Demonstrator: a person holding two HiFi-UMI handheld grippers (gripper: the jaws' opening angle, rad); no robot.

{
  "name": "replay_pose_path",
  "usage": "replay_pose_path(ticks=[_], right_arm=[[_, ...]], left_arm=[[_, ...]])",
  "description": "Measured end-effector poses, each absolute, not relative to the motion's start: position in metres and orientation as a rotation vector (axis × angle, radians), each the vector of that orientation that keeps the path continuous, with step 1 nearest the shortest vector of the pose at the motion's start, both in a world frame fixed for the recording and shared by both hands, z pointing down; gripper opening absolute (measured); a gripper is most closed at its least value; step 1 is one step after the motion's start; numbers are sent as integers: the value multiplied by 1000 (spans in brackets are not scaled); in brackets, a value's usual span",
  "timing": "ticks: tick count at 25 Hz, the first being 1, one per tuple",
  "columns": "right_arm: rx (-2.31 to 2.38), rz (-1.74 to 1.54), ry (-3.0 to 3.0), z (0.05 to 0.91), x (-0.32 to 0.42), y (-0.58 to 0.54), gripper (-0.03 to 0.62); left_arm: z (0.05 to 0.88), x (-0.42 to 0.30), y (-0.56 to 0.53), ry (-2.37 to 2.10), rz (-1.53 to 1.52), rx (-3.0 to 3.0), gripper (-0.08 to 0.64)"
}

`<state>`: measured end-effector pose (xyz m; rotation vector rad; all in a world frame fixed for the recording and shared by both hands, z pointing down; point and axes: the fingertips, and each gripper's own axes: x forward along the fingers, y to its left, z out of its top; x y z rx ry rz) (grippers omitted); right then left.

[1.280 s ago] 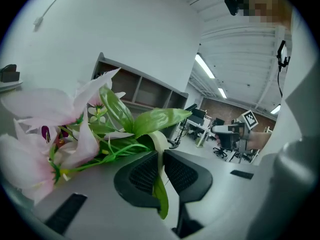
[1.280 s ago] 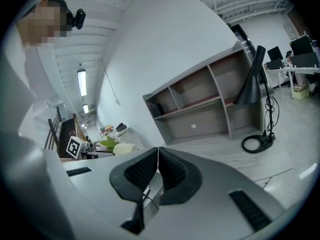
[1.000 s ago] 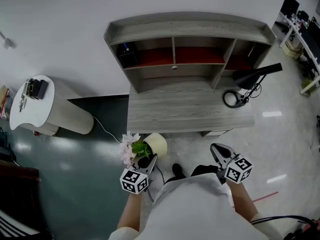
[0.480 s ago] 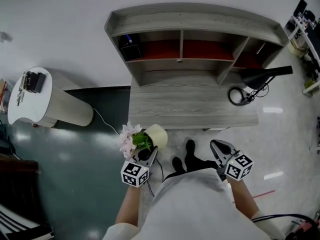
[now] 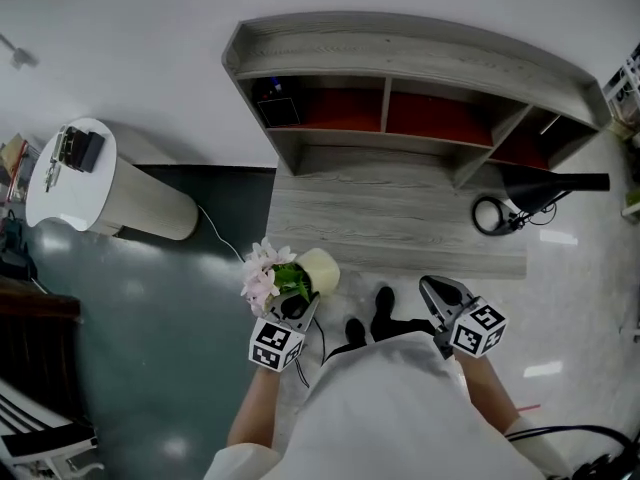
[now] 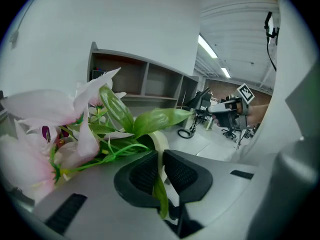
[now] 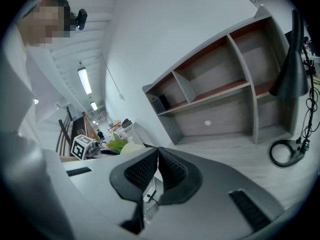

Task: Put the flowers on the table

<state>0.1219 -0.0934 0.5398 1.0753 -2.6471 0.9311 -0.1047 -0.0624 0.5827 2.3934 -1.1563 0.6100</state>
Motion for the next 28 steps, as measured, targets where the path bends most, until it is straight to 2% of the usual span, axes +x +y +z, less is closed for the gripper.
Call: replay_pose_path(ticks=[19,28], right_arm=[[789,1054,-2632,572,124,-159,20],[866,1065,-2608,572,109,-178,20]], left_arm=[[628,-106,-113,-1199,930,2332,54],[679,-143,-127,-981,1272,2391,54]])
